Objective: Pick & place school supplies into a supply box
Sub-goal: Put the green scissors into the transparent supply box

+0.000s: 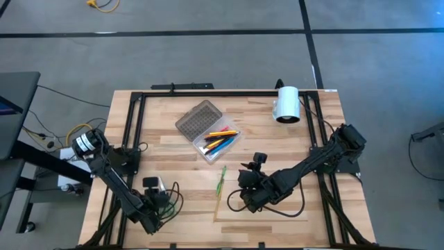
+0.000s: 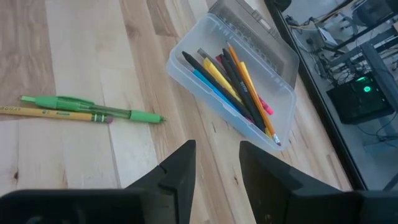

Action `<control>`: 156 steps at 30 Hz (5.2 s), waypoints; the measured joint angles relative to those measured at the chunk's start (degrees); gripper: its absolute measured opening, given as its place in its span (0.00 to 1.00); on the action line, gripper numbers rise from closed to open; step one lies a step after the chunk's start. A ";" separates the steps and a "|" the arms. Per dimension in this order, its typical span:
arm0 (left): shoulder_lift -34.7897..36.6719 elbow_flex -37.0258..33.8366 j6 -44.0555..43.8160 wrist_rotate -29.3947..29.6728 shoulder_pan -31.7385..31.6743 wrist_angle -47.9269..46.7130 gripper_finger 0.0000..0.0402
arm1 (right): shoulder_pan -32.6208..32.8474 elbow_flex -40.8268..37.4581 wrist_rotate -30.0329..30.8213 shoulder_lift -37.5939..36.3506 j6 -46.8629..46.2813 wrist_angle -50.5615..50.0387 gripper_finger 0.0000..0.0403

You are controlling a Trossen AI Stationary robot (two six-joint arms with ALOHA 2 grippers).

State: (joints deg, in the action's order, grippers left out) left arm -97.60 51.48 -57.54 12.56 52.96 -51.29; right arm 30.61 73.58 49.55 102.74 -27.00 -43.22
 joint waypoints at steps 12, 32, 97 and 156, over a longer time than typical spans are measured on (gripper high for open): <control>-0.37 -0.30 10.70 9.35 -4.88 1.01 0.22 | 0.00 0.00 -0.08 0.00 0.01 0.00 0.29; -0.26 3.79 14.10 8.80 -9.95 -5.50 0.22 | -0.02 0.00 -0.14 0.00 0.02 0.09 0.29; -0.13 -0.65 17.42 -0.73 -10.09 16.03 0.40 | 0.00 0.00 -0.21 0.02 0.00 0.63 0.29; -0.35 1.97 18.71 4.27 -9.83 13.92 0.01 | -0.01 -0.02 -0.19 0.02 0.00 0.63 0.29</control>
State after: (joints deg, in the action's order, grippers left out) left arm -97.95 53.45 -38.83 16.83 43.13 -37.37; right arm 30.60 73.56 49.36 102.76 -27.00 -42.59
